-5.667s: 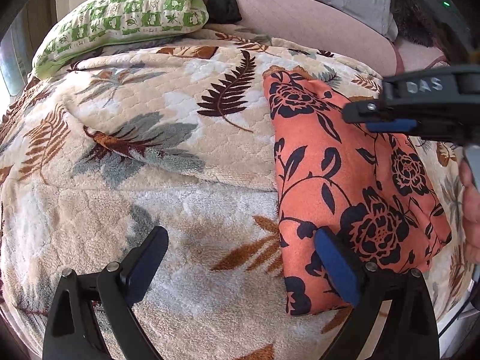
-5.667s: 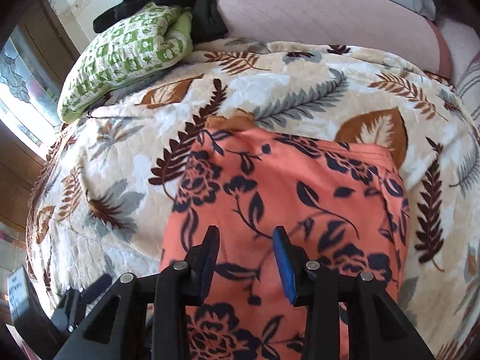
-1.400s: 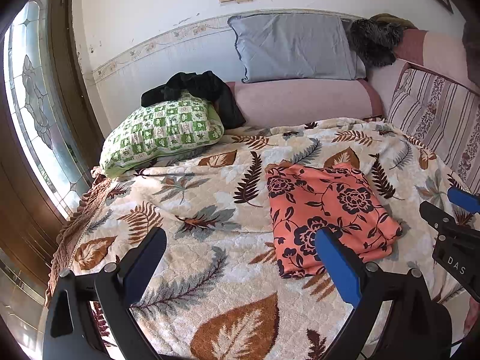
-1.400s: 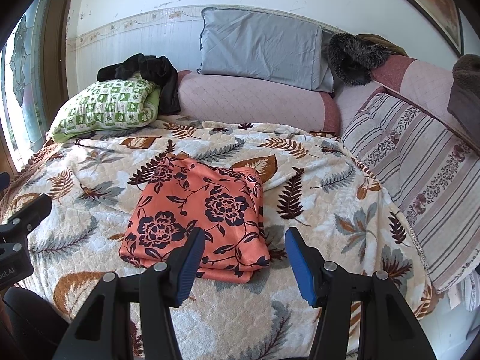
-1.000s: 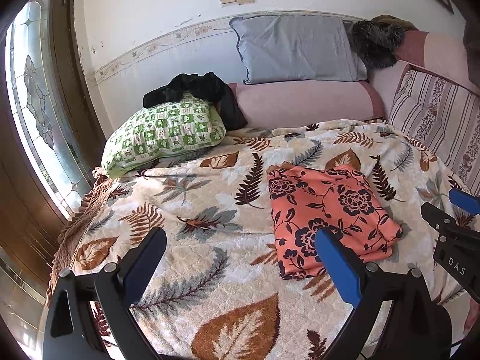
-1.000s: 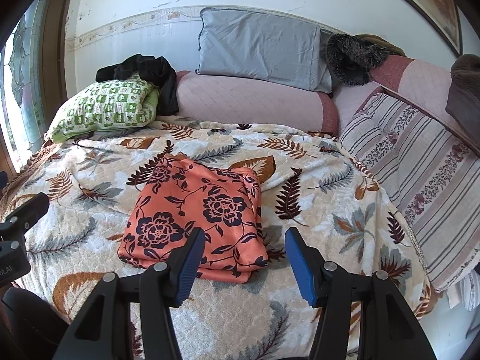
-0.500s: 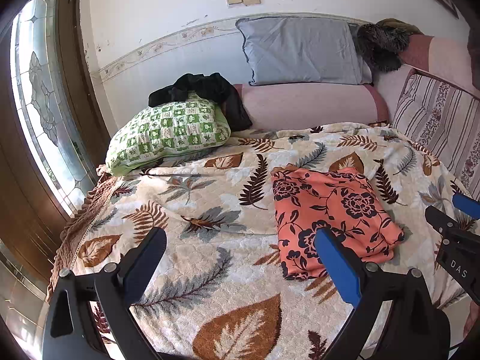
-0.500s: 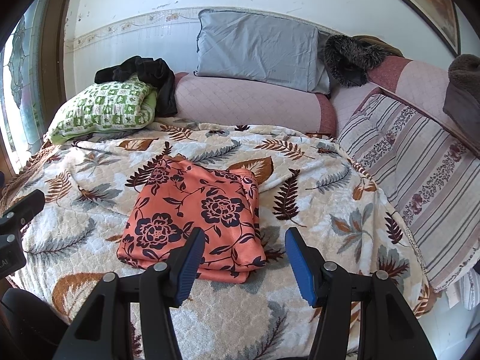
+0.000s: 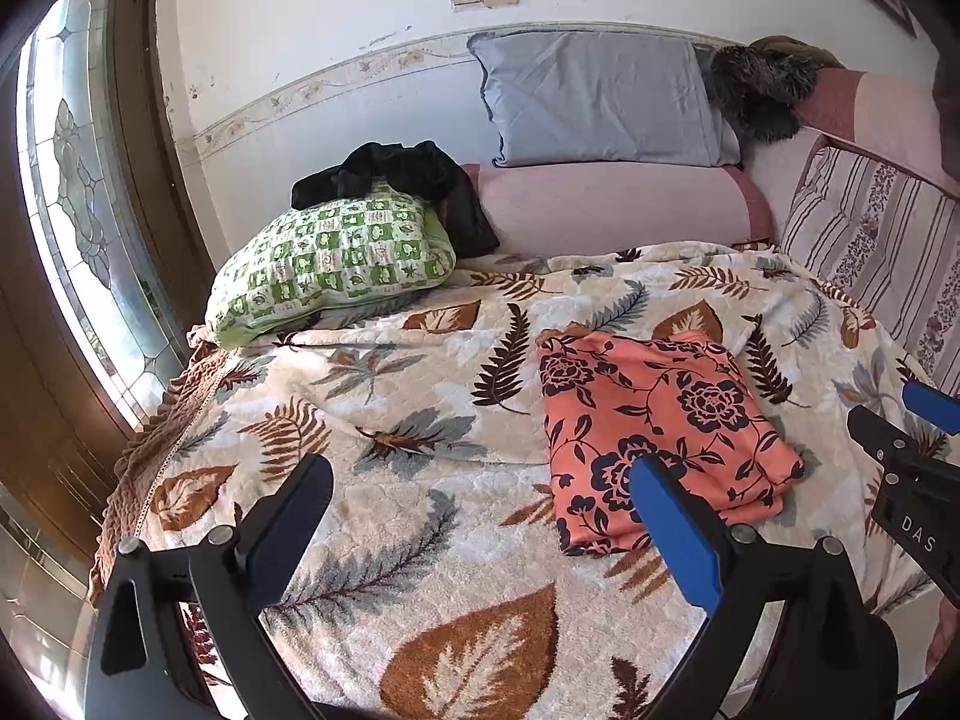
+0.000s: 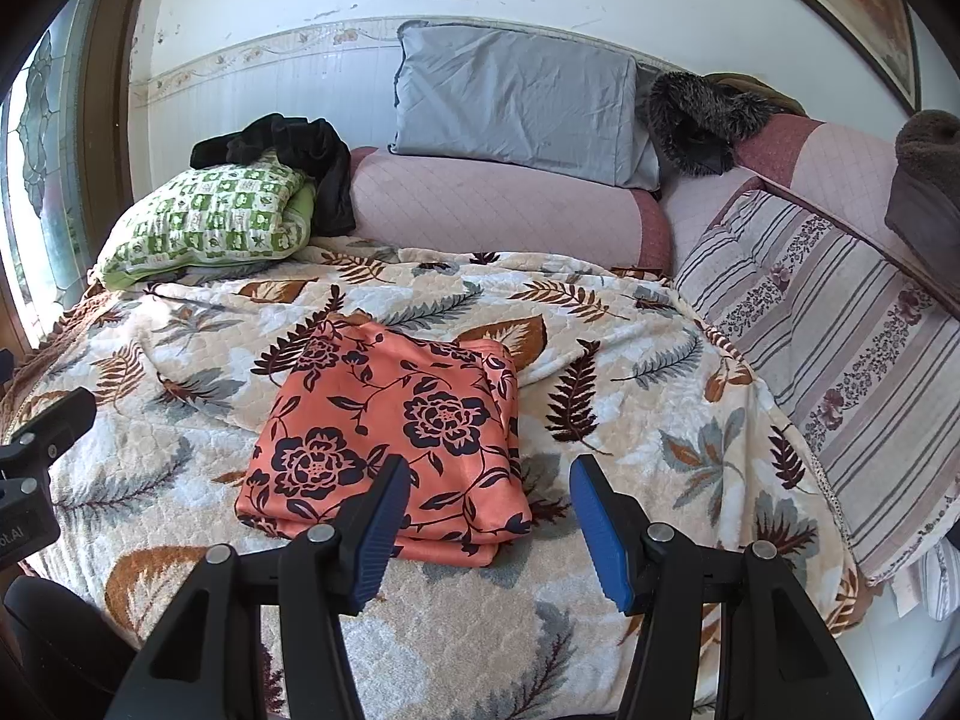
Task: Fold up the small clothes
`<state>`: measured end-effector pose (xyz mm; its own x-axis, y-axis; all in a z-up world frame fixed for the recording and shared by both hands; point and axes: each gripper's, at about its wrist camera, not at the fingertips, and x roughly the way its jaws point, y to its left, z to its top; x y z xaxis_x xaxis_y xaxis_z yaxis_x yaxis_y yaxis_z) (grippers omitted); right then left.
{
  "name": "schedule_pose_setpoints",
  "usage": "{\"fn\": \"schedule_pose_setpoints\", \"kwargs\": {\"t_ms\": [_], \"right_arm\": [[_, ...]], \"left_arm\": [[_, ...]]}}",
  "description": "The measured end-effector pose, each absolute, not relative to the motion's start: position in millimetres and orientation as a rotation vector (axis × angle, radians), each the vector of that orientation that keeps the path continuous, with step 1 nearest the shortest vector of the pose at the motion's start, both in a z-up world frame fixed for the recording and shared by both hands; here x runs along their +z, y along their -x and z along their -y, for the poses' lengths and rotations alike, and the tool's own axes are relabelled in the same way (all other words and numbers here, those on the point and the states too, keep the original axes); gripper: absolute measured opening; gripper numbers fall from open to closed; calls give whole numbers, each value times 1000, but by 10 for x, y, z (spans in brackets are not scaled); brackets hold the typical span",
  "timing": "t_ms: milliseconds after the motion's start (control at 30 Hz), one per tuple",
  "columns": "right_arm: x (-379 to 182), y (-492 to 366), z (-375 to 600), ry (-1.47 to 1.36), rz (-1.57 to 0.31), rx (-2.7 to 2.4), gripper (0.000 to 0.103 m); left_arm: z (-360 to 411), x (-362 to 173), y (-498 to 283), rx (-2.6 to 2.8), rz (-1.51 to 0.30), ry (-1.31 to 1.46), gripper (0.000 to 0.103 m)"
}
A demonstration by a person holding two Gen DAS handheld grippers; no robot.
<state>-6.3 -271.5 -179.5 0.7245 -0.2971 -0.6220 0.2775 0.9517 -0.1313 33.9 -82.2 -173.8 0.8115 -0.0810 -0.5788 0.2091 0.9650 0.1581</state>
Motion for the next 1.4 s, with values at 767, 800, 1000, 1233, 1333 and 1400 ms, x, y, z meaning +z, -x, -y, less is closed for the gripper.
{"fn": "schedule_pose_setpoints", "kwargs": {"t_ms": [767, 800, 1000, 1233, 1333, 1400], "right_arm": [[-1799, 57, 2678, 30, -696, -320, 60], [-1797, 59, 2672, 31, -695, -322, 60], [-1825, 14, 2706, 32, -698, -316, 60], [-1875, -30, 2739, 31, -711, -318, 60], [-1882, -37, 2743, 33, -712, -319, 60], [-1893, -46, 2749, 34, -717, -318, 59]], "left_arm": [[837, -1751, -357, -165, -607, -230, 99], [835, -1750, -363, -165, -607, -231, 99], [840, -1759, -379, -167, -607, -233, 99], [859, -1806, -395, -179, -616, -238, 99], [867, -1834, -416, -184, -620, -238, 99], [869, -1853, -428, -186, -623, -239, 99]]}}
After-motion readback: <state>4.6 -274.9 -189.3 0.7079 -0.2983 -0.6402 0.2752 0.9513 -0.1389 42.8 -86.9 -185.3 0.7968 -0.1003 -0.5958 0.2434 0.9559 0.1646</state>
